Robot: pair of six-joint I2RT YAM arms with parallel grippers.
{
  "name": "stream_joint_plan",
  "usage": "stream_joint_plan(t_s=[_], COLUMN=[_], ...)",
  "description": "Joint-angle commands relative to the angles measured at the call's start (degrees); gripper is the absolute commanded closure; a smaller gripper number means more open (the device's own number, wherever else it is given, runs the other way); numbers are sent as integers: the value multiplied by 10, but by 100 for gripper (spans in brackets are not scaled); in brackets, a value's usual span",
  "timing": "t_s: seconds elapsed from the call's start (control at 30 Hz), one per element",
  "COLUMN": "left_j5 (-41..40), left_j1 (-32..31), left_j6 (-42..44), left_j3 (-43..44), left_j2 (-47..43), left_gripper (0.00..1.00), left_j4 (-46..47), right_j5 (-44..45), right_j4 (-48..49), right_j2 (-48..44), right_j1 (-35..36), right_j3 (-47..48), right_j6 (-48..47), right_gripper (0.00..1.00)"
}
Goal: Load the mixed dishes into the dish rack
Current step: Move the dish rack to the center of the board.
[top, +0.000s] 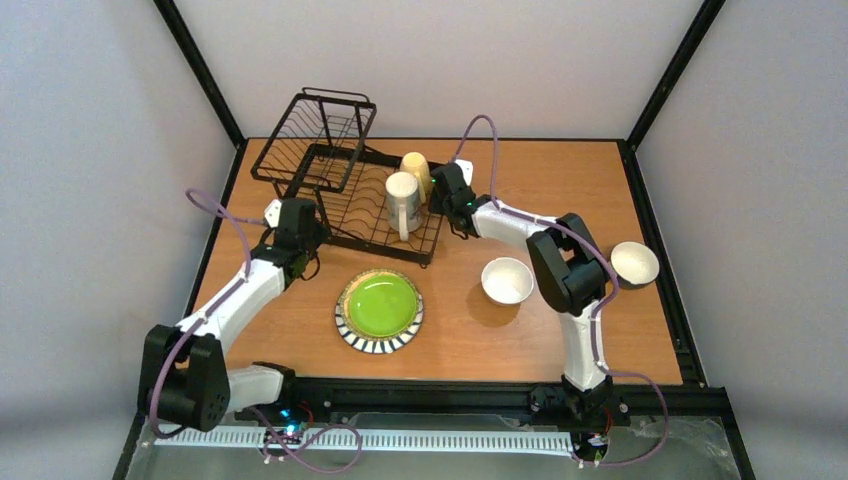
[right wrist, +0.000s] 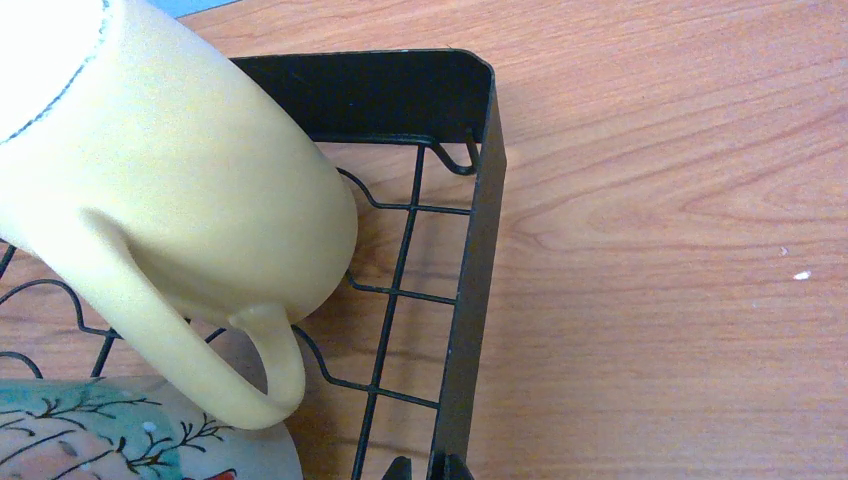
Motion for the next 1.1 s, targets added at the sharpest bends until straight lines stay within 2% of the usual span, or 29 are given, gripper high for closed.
stream_joint_plan(t_s=[0.0,0.37,1.07], left_j5=[-25,-34,-51], left_j1=[-3,-3,-3], left_j6=[8,24,60], left_j3=[29,73,119], left_j2=[29,109,151], left_gripper=[37,37,36], left_j4=[11,22,12], right_j5=[-42,-47,-39], right_j4=[-53,-42,-23], right_j2=[-17,-52,-90], right_j1=[26,37,42], right_j3=[-39,-72,-153], right_j6=[9,9,22], right_gripper=[98,98,98])
